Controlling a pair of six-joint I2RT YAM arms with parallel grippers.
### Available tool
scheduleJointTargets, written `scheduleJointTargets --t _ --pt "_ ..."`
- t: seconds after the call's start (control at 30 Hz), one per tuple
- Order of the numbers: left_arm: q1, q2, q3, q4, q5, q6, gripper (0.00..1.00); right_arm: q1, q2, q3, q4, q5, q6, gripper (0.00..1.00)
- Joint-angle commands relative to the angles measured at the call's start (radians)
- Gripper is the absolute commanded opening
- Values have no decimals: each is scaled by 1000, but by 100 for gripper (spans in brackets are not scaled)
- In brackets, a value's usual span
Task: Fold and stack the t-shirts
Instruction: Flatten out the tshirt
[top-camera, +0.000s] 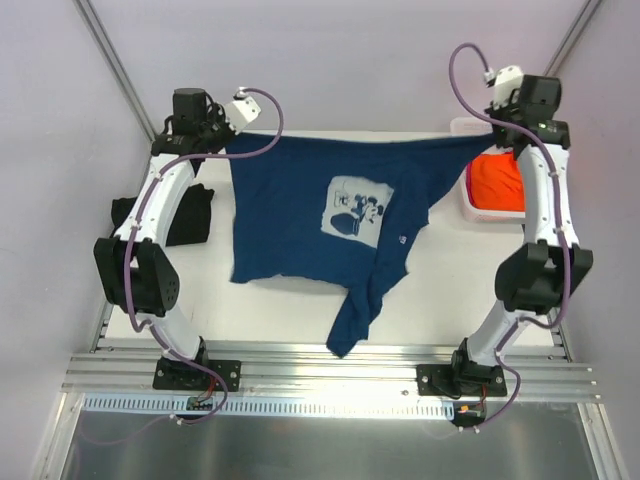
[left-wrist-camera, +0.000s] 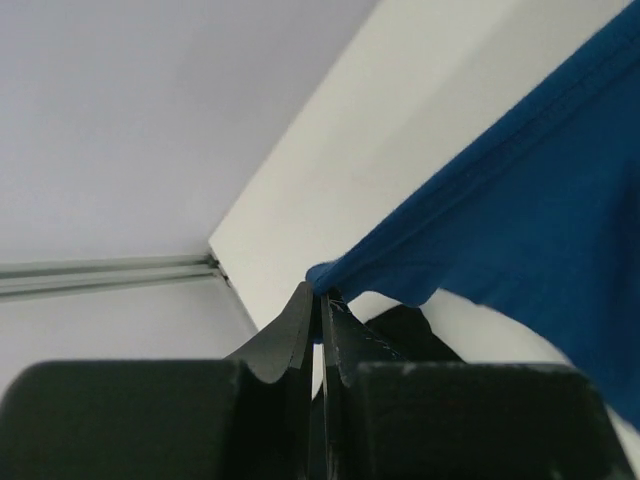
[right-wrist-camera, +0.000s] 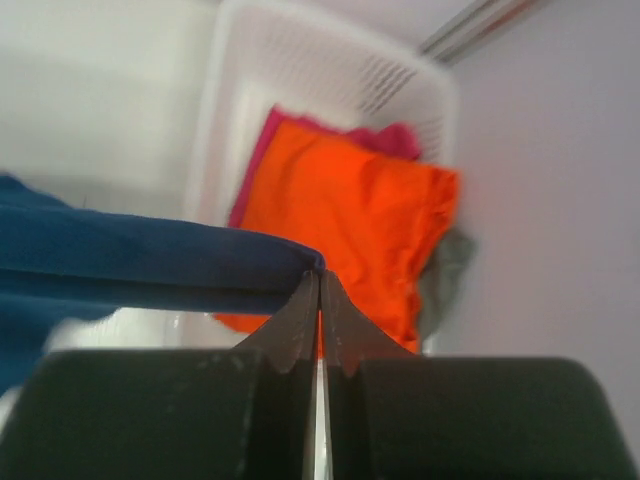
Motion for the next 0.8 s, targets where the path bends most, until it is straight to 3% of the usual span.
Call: scheduleJointTargets --t 0.0,0.17,0.37,0.5,0.6,0.7,0.77 --pt "22 19 4 30 -89 87 0 16 25 27 -49 -10 -19 1" --pt "24 147 100 32 -137 144 0 56 137 132 -23 93 -21 1" --pt "7 152 240 30 -169 104 0 75 21 112 59 188 -82 0" --pt "-9 -74 139 30 -148 35 0 75 -248 -9 5 172 -38 1" --pt "-36 -318 -63 9 -100 -23 0 75 -446 -91 -186 89 72 1" --pt "-64 -581 -247 -111 -7 -162 0 47 -607 -165 -412 -75 194 1" --pt "-64 -705 -353 -243 100 -311 0 46 -787 -244 -502 -106 303 1"
